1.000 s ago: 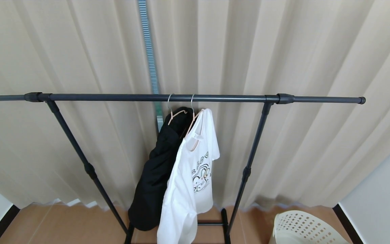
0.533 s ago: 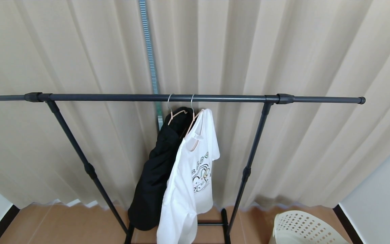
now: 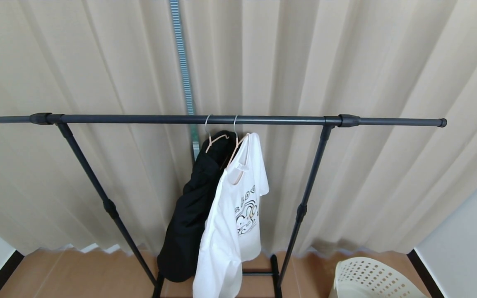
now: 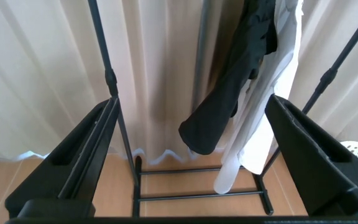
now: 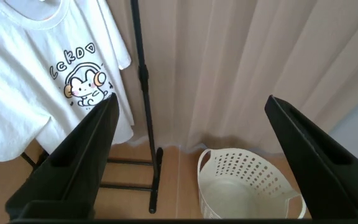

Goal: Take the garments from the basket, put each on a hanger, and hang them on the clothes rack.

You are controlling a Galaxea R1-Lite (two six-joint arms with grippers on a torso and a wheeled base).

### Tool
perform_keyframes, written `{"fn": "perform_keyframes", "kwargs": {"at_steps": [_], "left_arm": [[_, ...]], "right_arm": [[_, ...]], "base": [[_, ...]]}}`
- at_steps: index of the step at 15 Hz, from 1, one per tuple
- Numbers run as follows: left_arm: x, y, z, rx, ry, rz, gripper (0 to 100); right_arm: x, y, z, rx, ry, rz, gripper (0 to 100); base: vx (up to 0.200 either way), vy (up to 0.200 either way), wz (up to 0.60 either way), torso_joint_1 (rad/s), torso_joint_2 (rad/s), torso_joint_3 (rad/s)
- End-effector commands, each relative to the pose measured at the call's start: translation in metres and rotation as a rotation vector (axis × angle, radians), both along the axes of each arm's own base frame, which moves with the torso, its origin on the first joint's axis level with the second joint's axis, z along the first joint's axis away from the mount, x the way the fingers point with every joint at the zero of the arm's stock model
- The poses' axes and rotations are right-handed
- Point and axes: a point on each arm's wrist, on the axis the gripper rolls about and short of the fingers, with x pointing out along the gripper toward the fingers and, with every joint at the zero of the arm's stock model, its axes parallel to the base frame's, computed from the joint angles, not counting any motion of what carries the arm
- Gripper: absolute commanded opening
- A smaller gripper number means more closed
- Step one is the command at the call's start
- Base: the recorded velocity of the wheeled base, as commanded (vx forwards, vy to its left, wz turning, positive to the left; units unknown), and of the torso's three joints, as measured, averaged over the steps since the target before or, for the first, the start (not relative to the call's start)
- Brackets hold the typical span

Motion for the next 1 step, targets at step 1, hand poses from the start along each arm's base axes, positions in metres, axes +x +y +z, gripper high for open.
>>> {"fn": "perform_keyframes", "kwargs": {"at_steps": [1], "left_arm": [[0.0002, 0.0, -0.0003, 0.0, 0.003, 0.0, 100]], "right_arm": [[0.0001, 0.0, -0.0001, -0.005, -0.001, 0.001, 100]], "base": [[0.0, 0.0, 0.0, 0.0, 0.0, 0.0]]}}
